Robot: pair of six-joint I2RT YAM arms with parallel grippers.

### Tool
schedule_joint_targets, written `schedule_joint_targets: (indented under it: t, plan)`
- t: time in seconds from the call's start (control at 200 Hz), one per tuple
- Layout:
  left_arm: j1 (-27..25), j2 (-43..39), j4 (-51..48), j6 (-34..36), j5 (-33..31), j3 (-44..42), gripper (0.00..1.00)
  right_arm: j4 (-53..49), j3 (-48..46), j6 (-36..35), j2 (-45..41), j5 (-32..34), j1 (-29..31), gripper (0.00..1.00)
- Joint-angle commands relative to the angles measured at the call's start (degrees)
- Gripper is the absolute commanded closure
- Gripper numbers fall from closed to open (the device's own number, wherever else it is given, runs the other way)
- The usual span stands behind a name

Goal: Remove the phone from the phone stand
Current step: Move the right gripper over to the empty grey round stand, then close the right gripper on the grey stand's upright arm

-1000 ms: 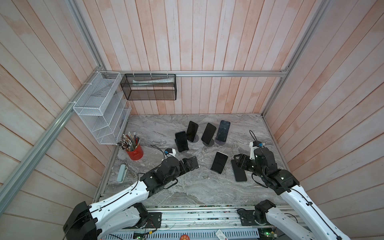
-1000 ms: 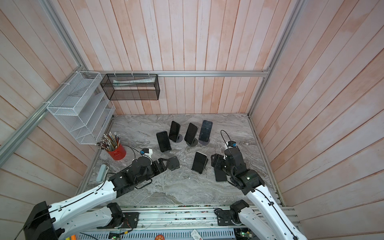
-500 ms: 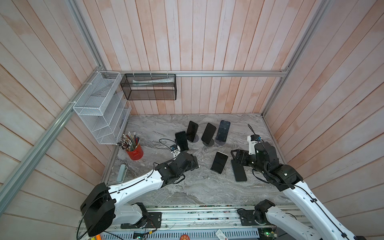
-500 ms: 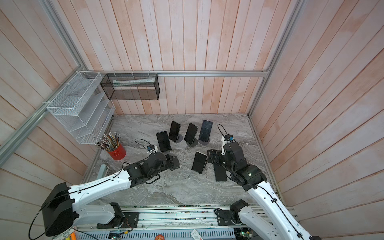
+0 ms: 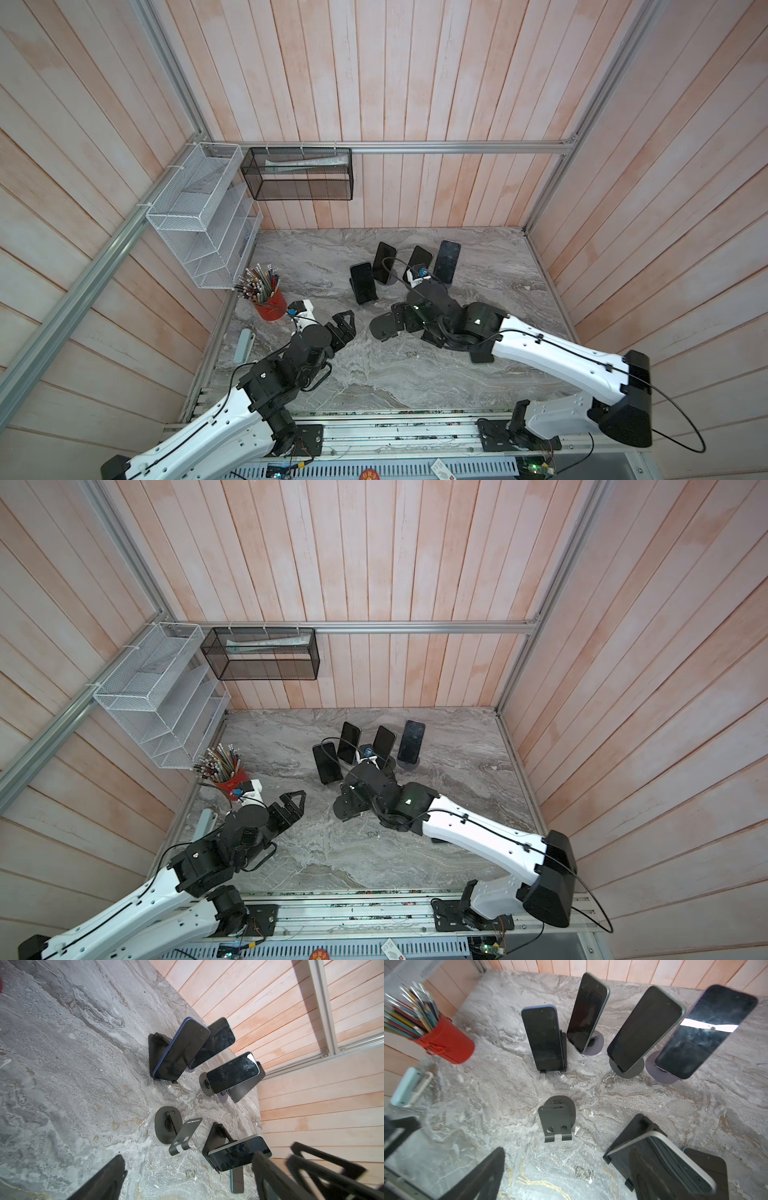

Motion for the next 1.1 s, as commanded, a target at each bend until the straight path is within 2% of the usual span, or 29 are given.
schedule_joint_targets:
  t: [0.0,0.14,0.245,0.46,0.815,0.93,1.095]
  plan:
    - [0.2,-1.1,-6.2,-0.1,-0.5,-0.1,0.03,6.8,-0.9,-0.8,3.8,-0.3,-0.7,0.02]
    - [0.2,-1.8,-6.6,-0.1,-0.3,-0.1,0.03,11.7,-2.4,-1.1,8.8,-7.7,-3.8,0.02]
    - [0.2,-1.1,-4.8,0.4,0.2,-0.3,0.03,12.6,-1.0,-3.9,13.0,-8.8,-4.0,0.02]
    - [0.2,3.5,-2.0,2.2,0.9,1.3,0.03,13.0,1.1,-5.1,20.6,-10.3,-5.5,0.02]
    - [0.3,5.4,0.3,2.5,3.6,1.9,0.03,19.4,-1.4,-6.5,24.5,-12.8,-5.7,0.03]
    - [0.2,5.6,0.3,3.2,3.4,2.7,0.03,19.4,0.2,-7.5,26.4,-13.2,-5.7,0.09]
    - [0.2,5.6,-0.9,3.6,3.6,3.8,0.03,15.3,3.5,-5.2,29.4,-10.5,-5.6,0.21]
